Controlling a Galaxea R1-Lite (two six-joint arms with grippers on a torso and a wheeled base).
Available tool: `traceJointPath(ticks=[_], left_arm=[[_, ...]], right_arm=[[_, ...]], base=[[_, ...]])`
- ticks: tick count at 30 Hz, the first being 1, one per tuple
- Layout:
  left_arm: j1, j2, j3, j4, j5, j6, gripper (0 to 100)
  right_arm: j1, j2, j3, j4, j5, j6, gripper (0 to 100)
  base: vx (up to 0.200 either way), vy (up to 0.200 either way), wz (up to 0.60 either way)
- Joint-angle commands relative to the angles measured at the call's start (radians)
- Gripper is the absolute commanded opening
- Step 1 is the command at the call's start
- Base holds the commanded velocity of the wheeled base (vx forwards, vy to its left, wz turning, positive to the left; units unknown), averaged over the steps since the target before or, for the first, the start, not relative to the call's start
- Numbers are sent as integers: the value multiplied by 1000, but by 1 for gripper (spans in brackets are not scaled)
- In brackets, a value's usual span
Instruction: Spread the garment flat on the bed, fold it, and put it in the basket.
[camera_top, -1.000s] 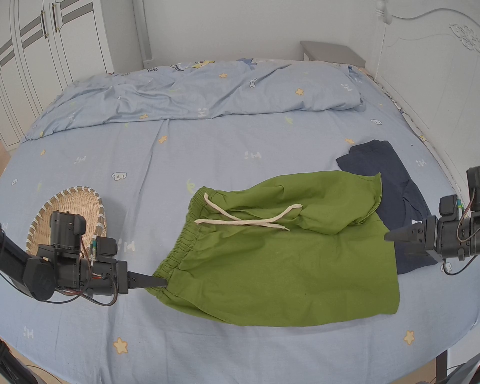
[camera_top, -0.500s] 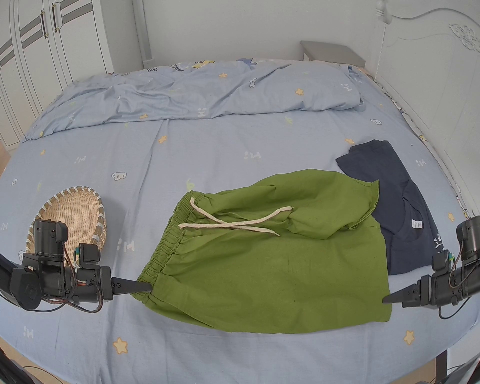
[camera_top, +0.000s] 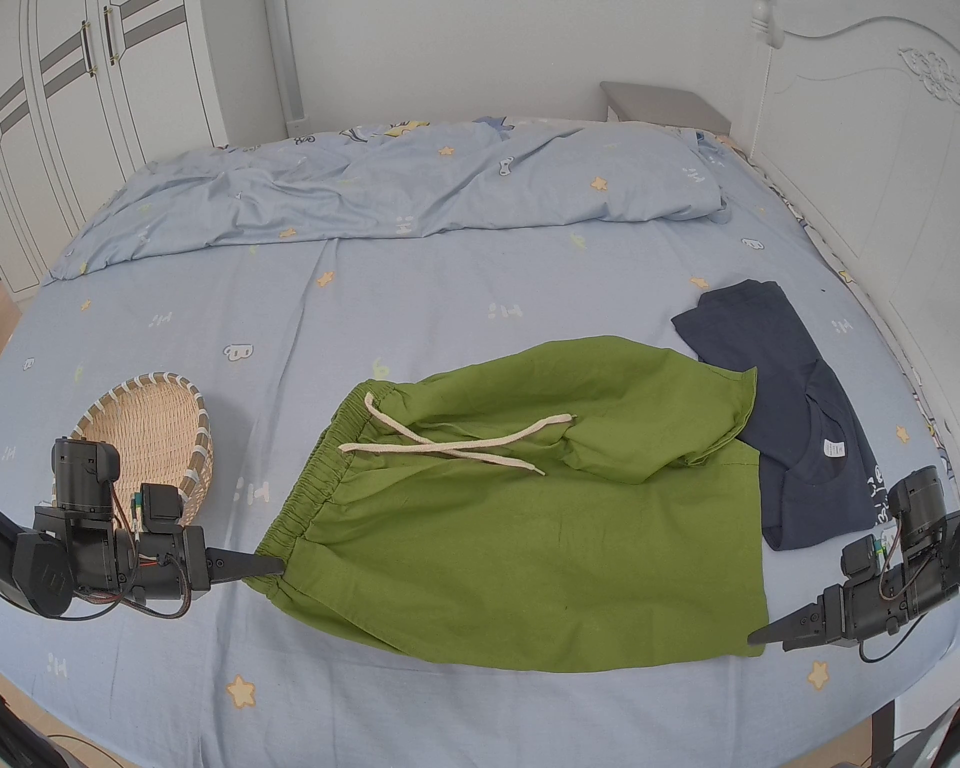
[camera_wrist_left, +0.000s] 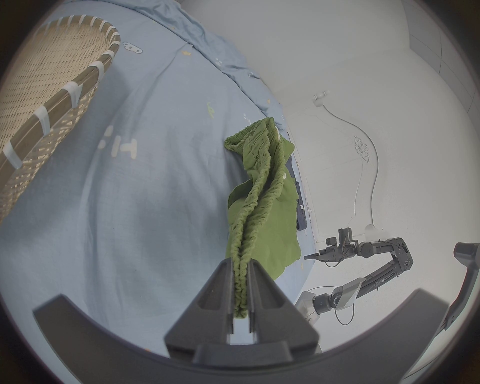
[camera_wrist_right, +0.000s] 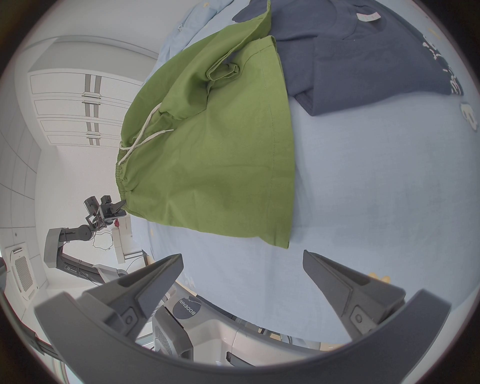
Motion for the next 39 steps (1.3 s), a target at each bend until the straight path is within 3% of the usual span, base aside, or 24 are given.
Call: traceJointPath(ticks=[1,6,16,22,31,39], left_arm=[[2,-2,3,0,0,0,0],[2,2,2,1,-2,-6,0],[2,2,0,0,-2,-6,0],[2,5,0,0,-3,-6,0],[63,21,-13,0,-91,-14,0],[63,21,-15,0,-94,-12,0]], right_arm=[[-4,80,3,-25,16,-1,100],[-10,126,16,-79,88,-1,100],[-10,244,27,-198,93,-2,100],[-7,278,25,-235,171,1,100],[-3,306,25,-269,183,-2,100],[2,306,16,-269,234,-4,100]], base=[[0,0,0],[0,0,0],[0,0,0],[0,0,0],[0,0,0],[0,0,0]])
